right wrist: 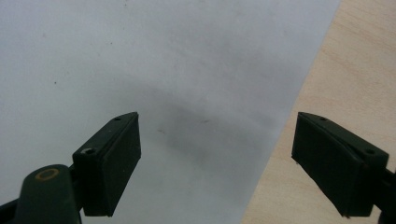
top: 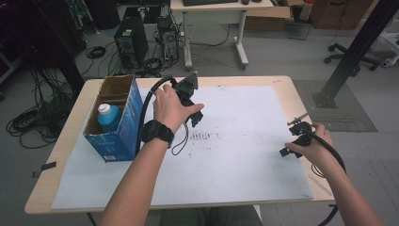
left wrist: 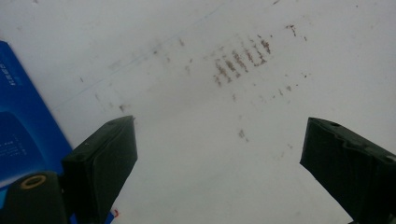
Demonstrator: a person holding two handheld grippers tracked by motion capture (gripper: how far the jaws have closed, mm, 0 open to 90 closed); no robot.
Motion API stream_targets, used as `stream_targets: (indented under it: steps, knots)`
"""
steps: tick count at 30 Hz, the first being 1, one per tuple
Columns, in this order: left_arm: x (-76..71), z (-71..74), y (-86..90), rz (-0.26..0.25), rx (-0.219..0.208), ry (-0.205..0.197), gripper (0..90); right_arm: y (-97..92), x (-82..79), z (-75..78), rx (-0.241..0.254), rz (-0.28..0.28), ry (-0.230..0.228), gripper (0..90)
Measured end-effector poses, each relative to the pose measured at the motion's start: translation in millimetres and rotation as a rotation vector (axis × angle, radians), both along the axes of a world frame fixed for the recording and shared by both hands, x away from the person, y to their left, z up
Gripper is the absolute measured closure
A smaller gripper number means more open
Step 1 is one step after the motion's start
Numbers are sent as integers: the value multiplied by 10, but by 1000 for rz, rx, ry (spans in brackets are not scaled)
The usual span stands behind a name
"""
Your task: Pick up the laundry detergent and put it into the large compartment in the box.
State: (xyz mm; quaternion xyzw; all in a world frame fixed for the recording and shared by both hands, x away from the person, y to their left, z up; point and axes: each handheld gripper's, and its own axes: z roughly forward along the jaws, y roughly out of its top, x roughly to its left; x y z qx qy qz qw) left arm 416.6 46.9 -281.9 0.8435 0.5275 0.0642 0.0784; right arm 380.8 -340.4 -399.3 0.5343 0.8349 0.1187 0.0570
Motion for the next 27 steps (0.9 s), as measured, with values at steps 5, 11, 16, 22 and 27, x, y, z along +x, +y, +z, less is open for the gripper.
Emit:
stream_targets:
  steps: [5, 11, 16, 22, 27]
  knots:
    - [5, -88, 2, -1, -6, 19, 110, 7, -9, -5, 3, 0, 2, 158]
    - [3, -152, -29, -10, -6, 28, 109, 2, -11, 2, 1, -1, 1, 158]
    - [-4, -169, -50, -16, -9, 33, 109, 16, 4, -6, 0, 3, 3, 158]
    - [-3, -168, -28, -10, -13, 36, 111, 27, 28, 7, 0, 6, 0, 158]
    - [-4, -179, -18, -10, -15, 35, 110, 55, 38, -3, 2, 12, 3, 158]
